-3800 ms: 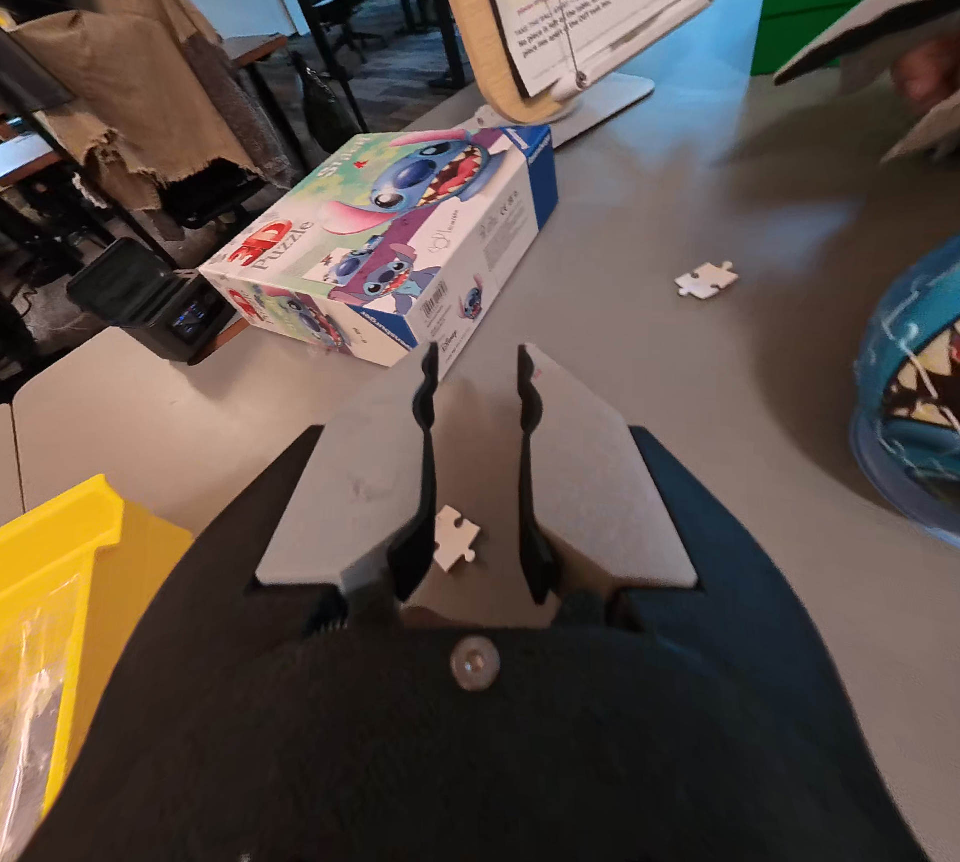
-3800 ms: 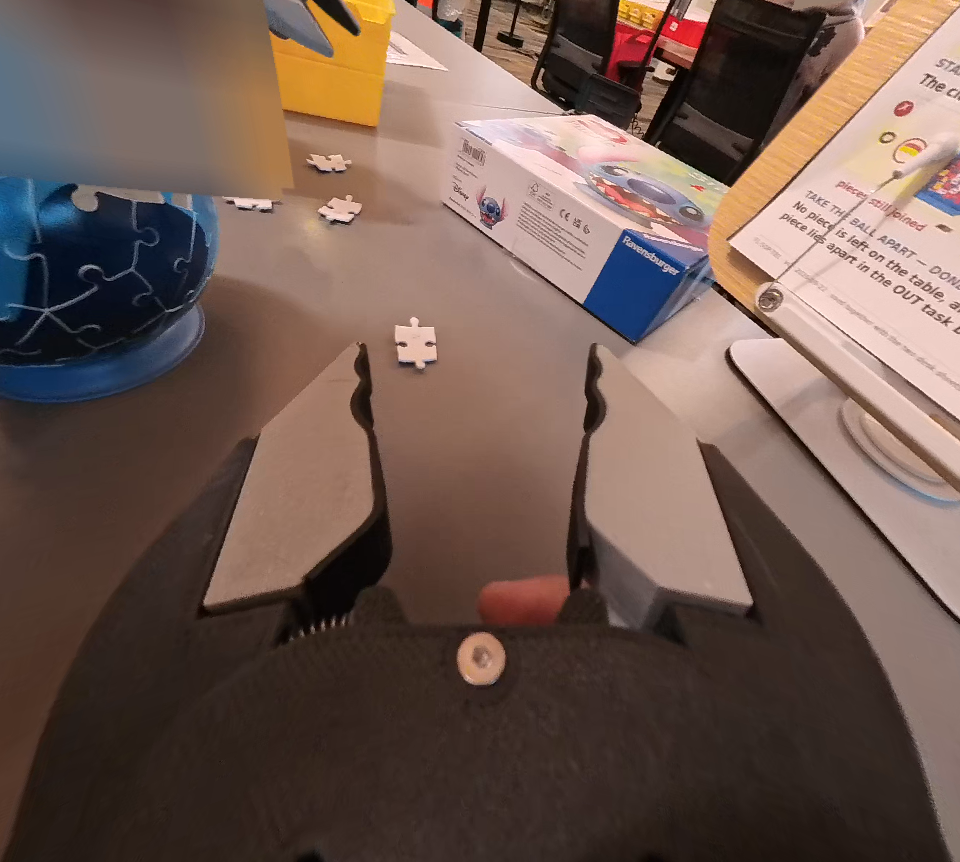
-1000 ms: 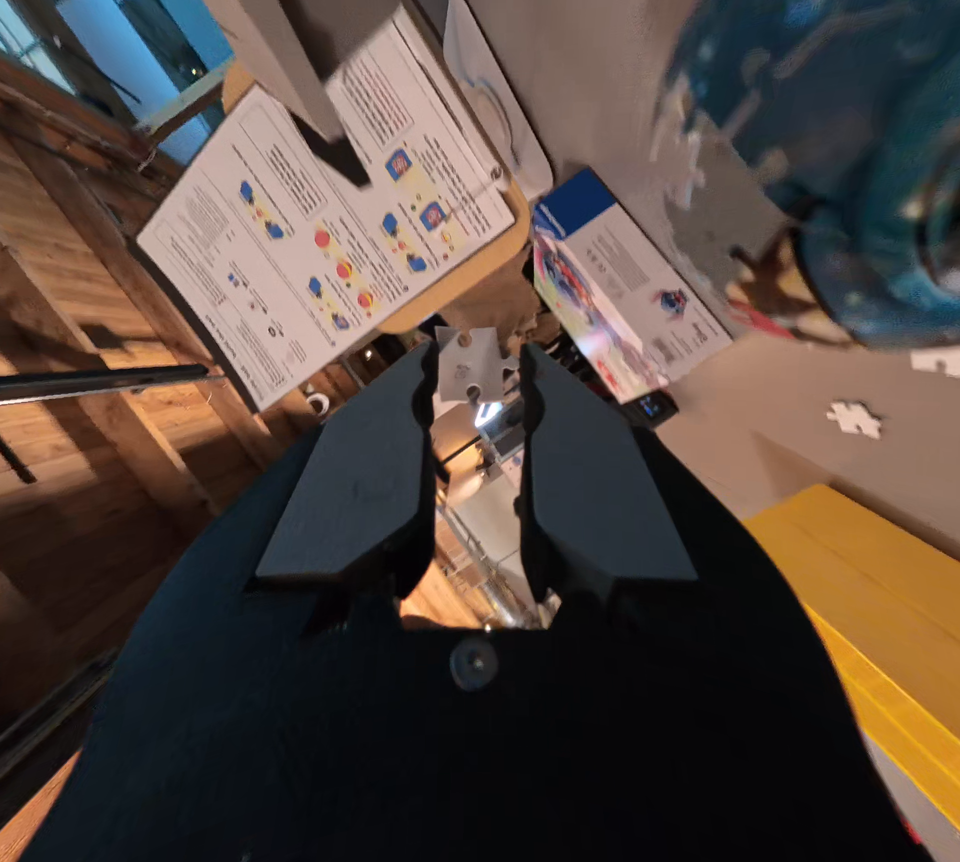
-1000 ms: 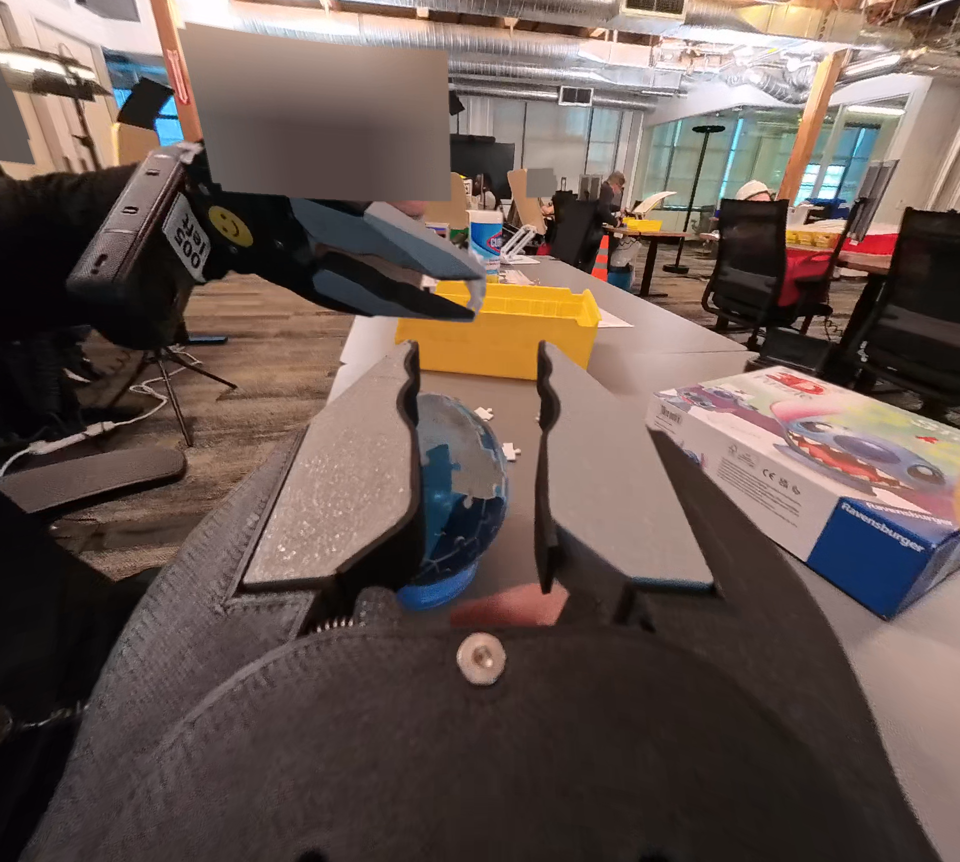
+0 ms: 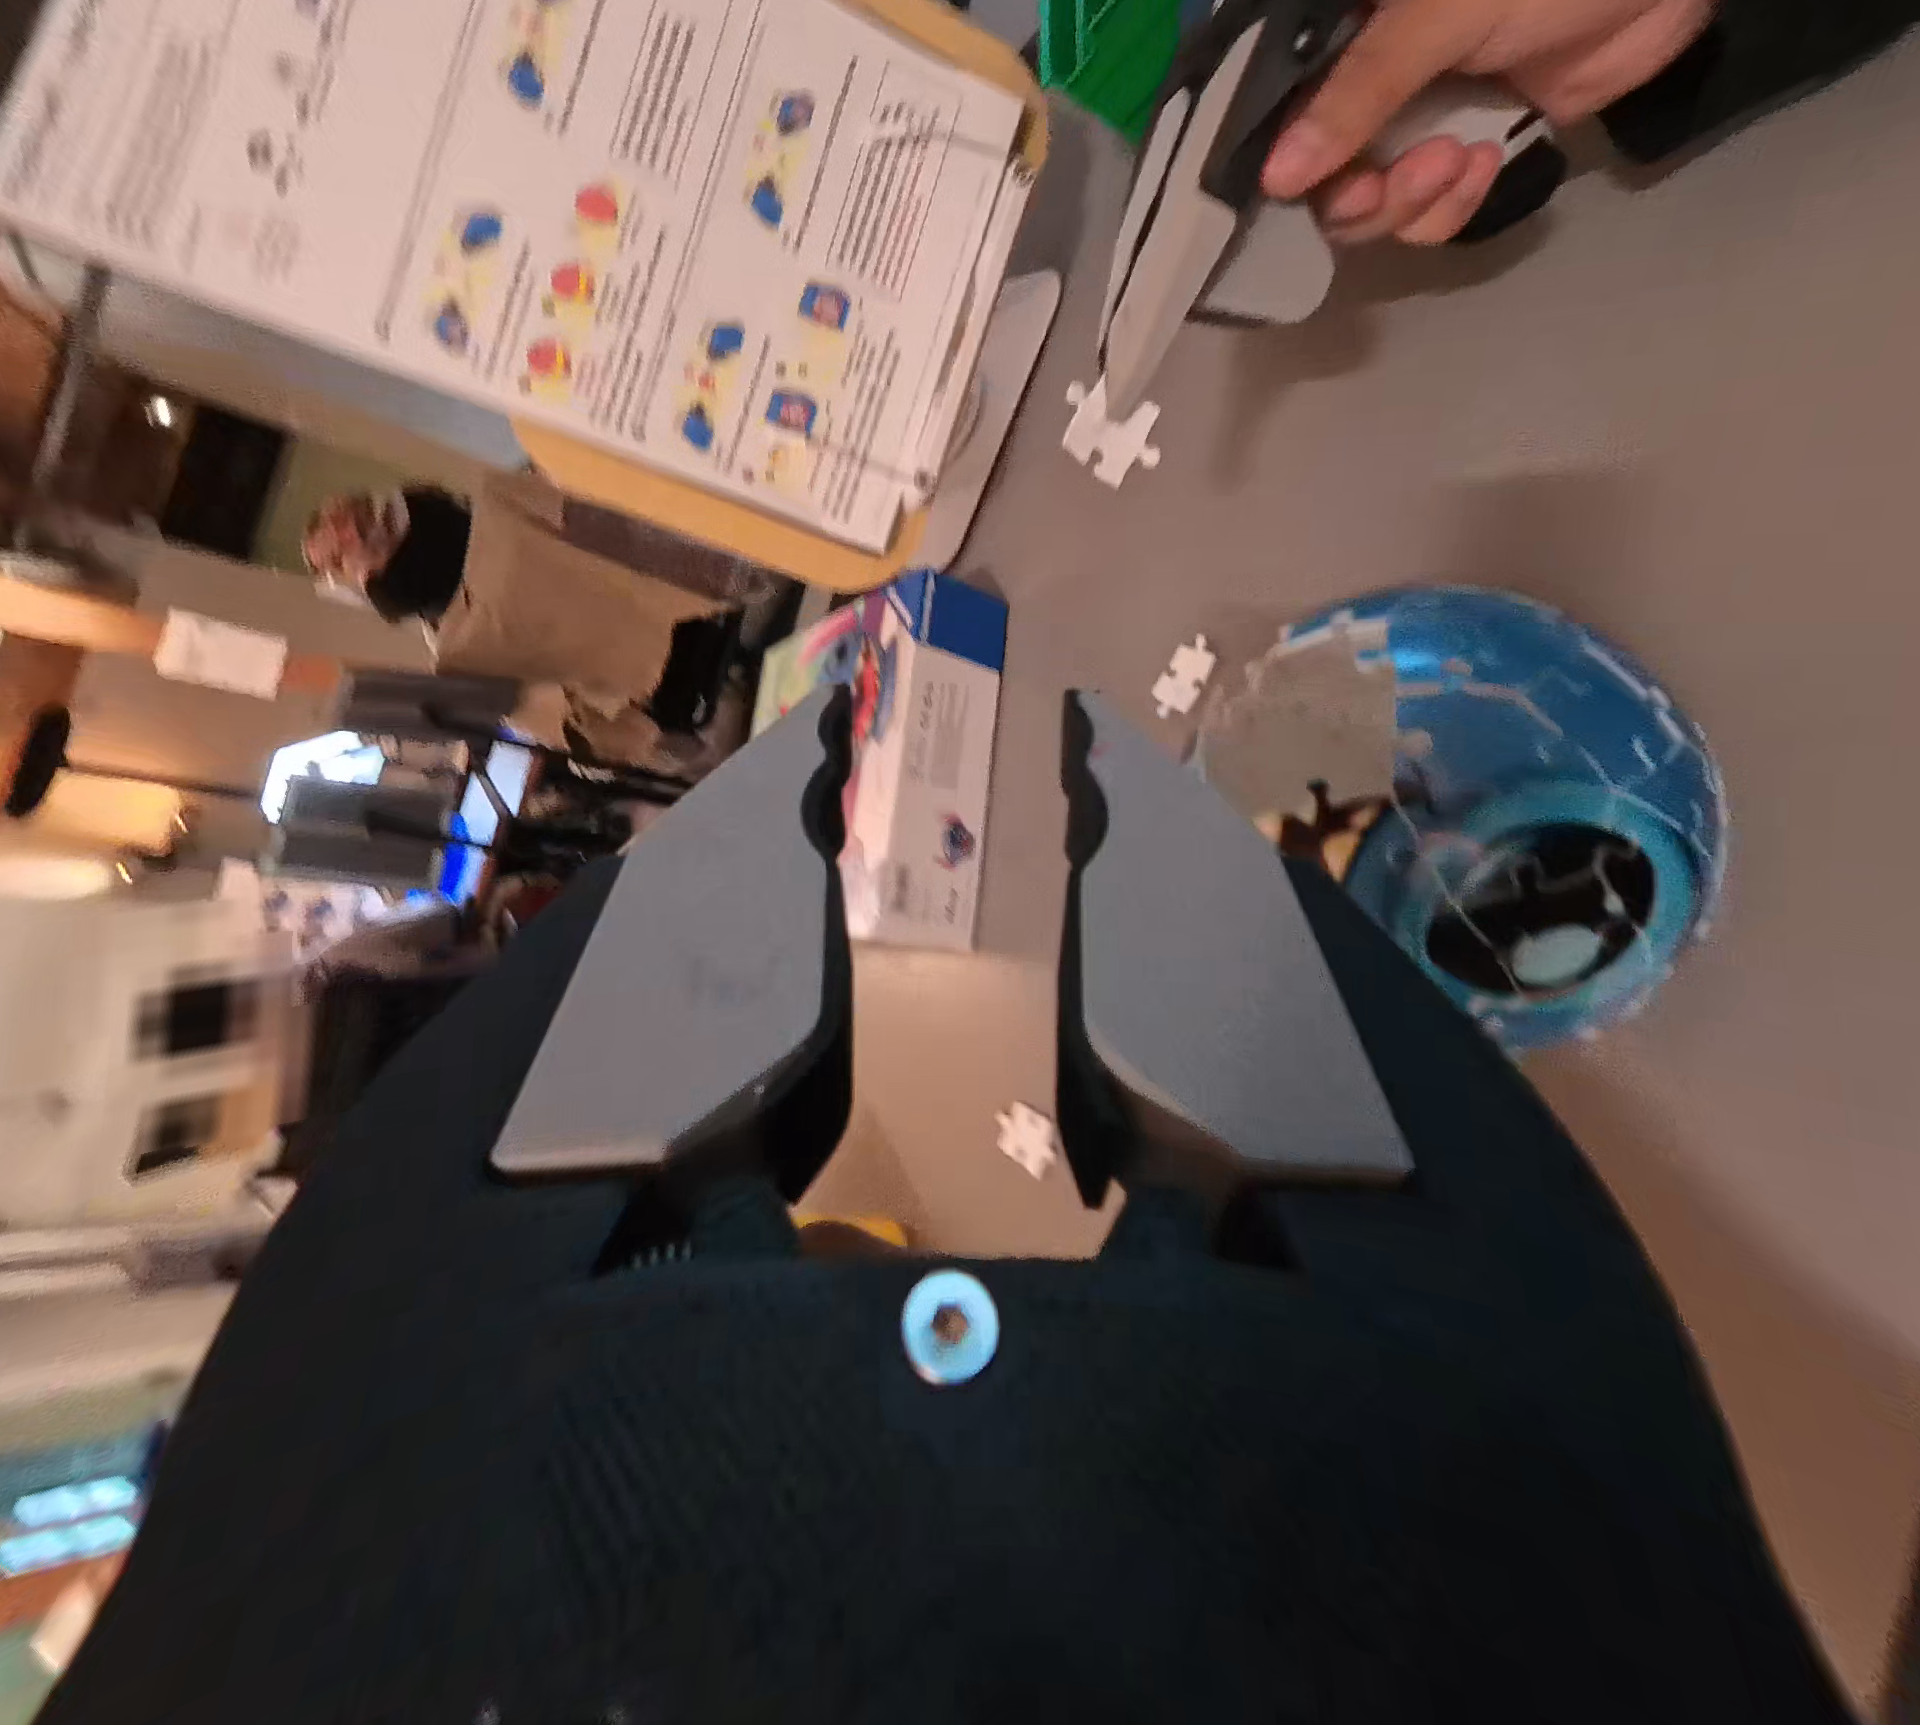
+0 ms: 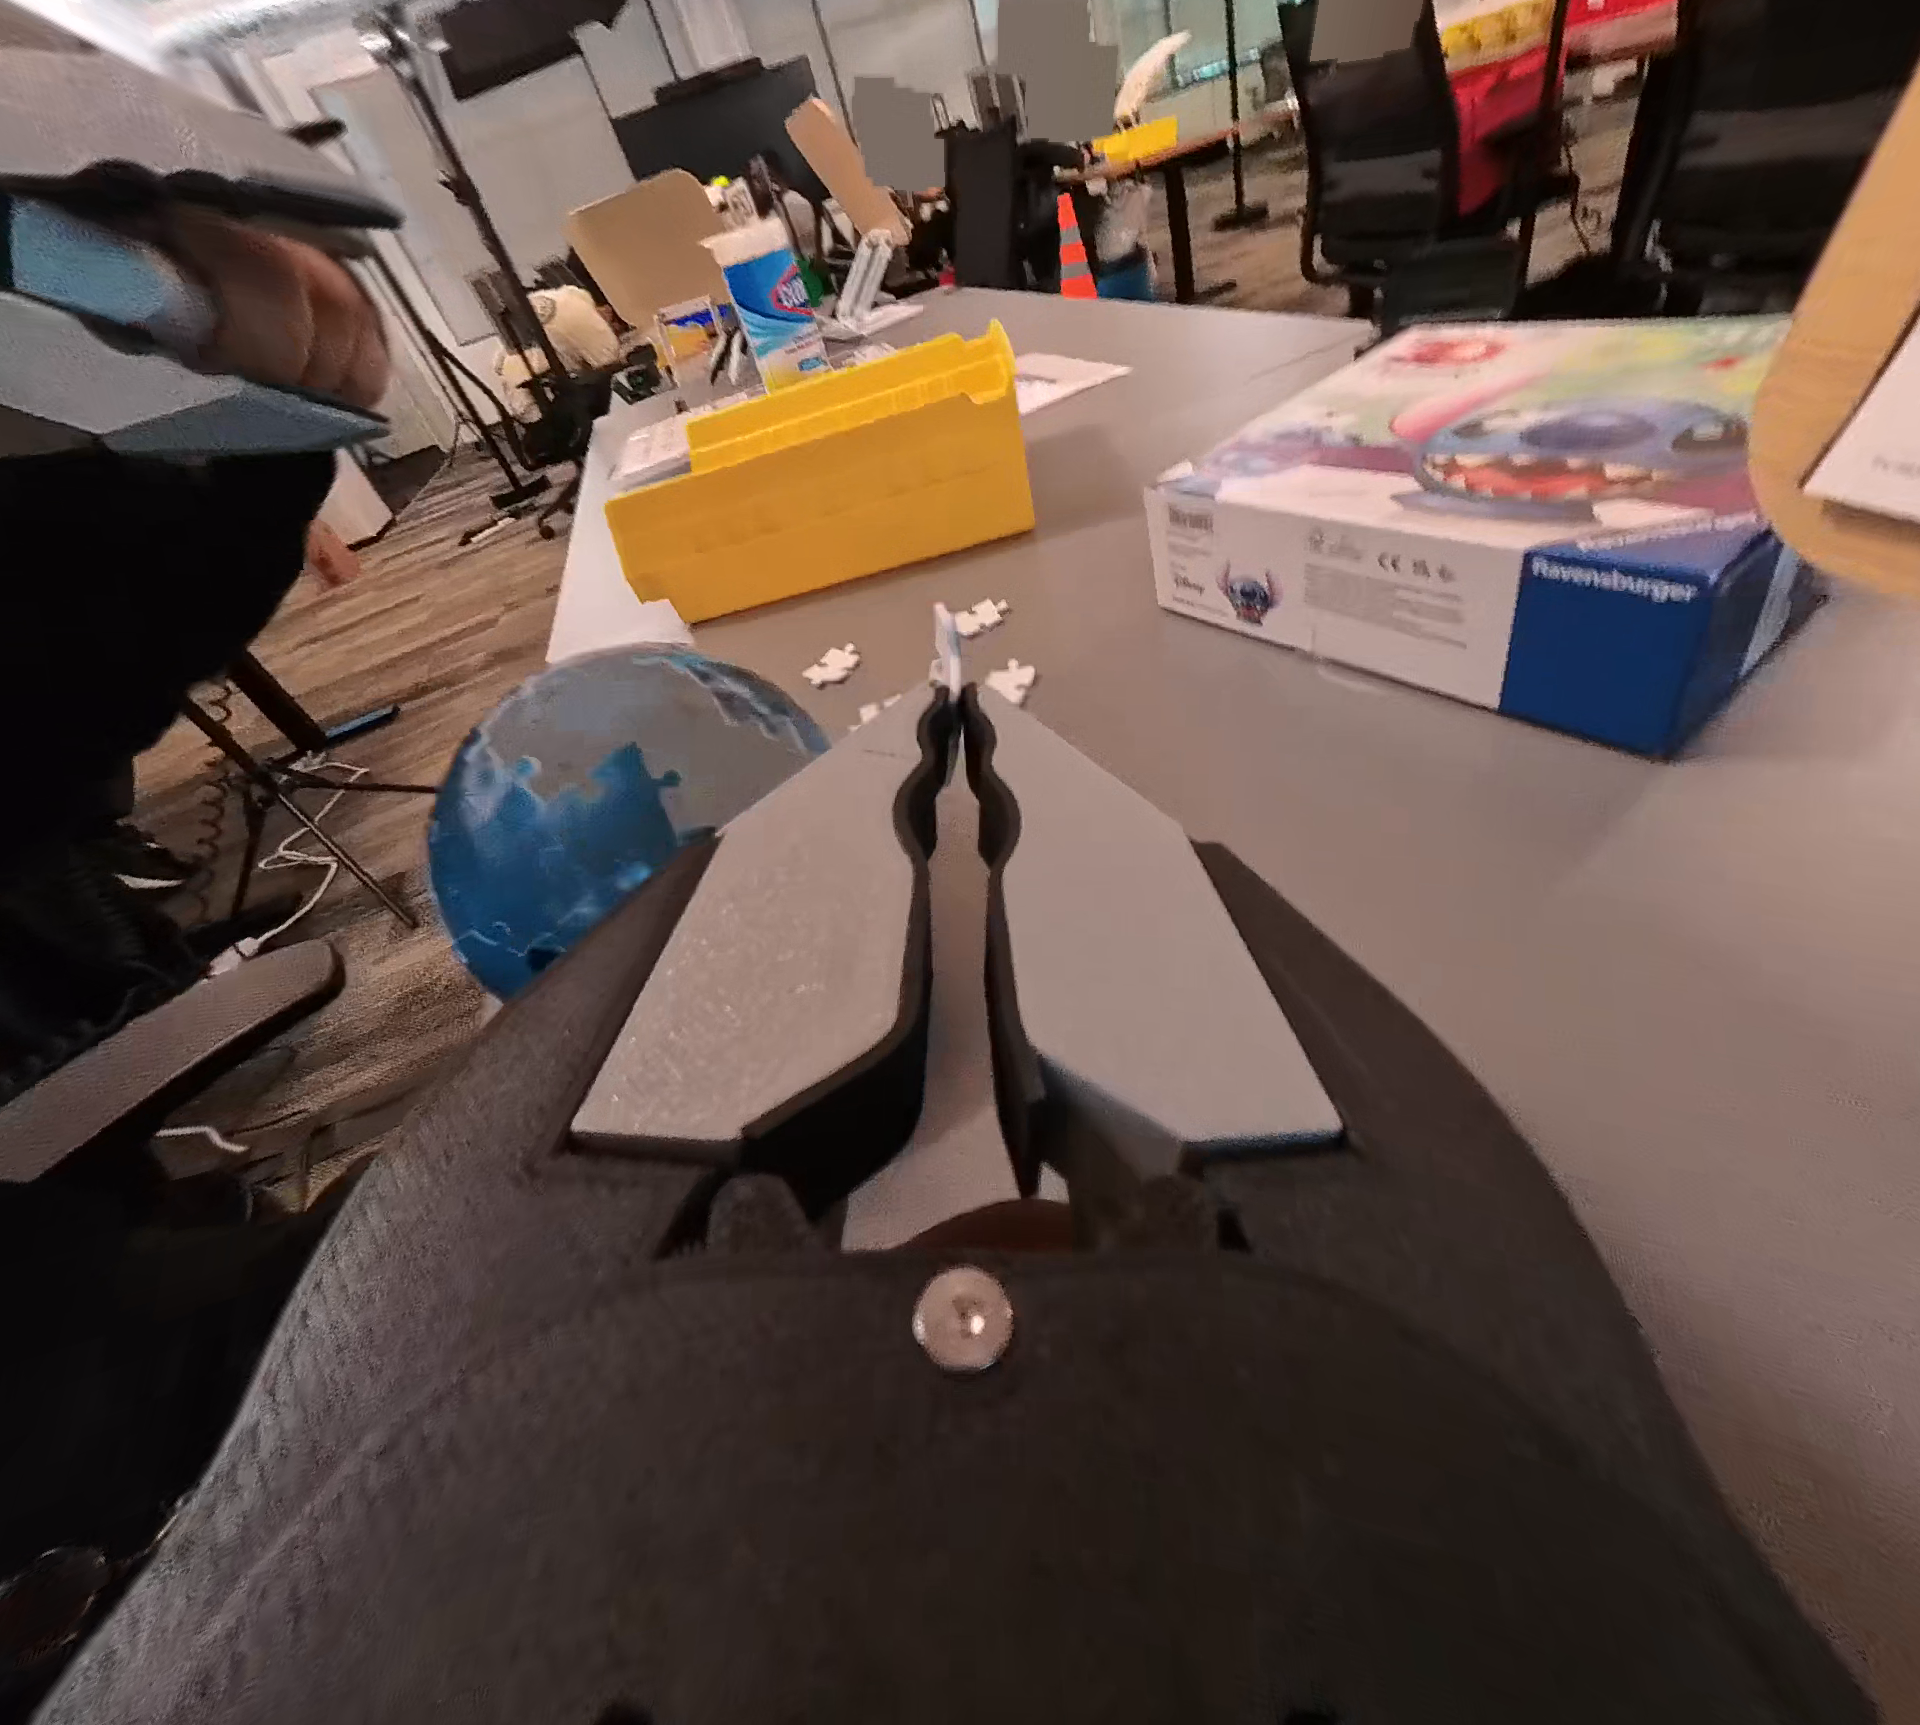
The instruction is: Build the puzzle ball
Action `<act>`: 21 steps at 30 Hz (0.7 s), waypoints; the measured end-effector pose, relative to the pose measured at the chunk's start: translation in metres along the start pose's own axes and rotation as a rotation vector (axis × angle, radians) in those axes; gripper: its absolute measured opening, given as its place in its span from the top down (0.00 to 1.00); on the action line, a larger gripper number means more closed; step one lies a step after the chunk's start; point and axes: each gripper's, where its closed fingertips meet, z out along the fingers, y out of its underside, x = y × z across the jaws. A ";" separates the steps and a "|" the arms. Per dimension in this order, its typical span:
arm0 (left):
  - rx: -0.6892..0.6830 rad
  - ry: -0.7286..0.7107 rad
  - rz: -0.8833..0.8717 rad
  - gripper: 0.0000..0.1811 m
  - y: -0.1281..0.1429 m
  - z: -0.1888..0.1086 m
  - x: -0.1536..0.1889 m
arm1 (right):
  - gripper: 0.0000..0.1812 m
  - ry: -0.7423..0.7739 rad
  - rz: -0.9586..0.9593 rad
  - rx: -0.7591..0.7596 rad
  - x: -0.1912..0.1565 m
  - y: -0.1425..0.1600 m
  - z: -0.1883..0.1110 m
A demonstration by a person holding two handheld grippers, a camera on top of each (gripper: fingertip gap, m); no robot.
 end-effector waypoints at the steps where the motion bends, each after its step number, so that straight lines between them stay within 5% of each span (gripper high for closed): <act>1: -0.016 -0.011 -0.055 0.78 0.014 -0.004 0.003 | 1.00 0.014 0.015 -0.027 0.006 0.006 0.002; 7: 0.112 0.049 -0.377 0.75 0.055 -0.029 0.043 | 1.00 0.071 0.087 -0.170 0.033 0.040 0.009; 12: 0.112 0.091 -0.503 0.71 0.096 -0.030 0.078 | 1.00 -0.035 0.109 -0.110 0.017 0.035 0.013; 21: 0.167 -0.036 -0.774 0.82 0.121 -0.048 0.060 | 1.00 -0.223 0.195 0.012 -0.008 0.019 0.014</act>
